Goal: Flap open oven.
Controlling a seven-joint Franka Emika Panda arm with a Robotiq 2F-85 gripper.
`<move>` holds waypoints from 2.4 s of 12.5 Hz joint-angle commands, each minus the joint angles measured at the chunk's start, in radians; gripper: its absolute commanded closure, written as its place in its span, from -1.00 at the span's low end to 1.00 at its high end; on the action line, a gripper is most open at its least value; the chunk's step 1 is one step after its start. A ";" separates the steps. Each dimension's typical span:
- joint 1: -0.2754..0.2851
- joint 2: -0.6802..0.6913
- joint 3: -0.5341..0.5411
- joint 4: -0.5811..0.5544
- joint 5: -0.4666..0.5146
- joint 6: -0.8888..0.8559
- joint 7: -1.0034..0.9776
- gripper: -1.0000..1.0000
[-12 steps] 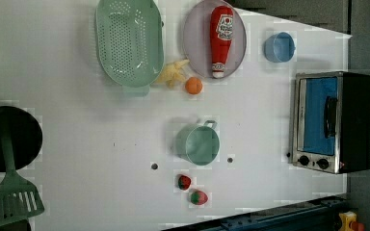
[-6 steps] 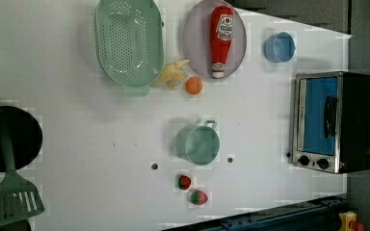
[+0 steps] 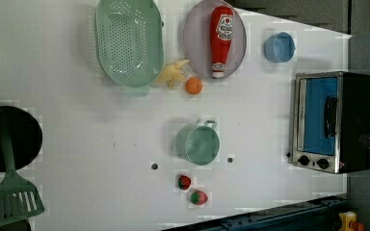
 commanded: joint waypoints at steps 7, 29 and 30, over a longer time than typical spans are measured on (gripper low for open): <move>-0.029 0.235 -0.197 -0.043 -0.056 0.397 -0.808 0.65; 0.036 0.448 -0.141 -0.204 -0.355 0.704 -0.470 0.65; 0.040 0.453 -0.123 -0.207 -0.391 0.698 -0.424 0.65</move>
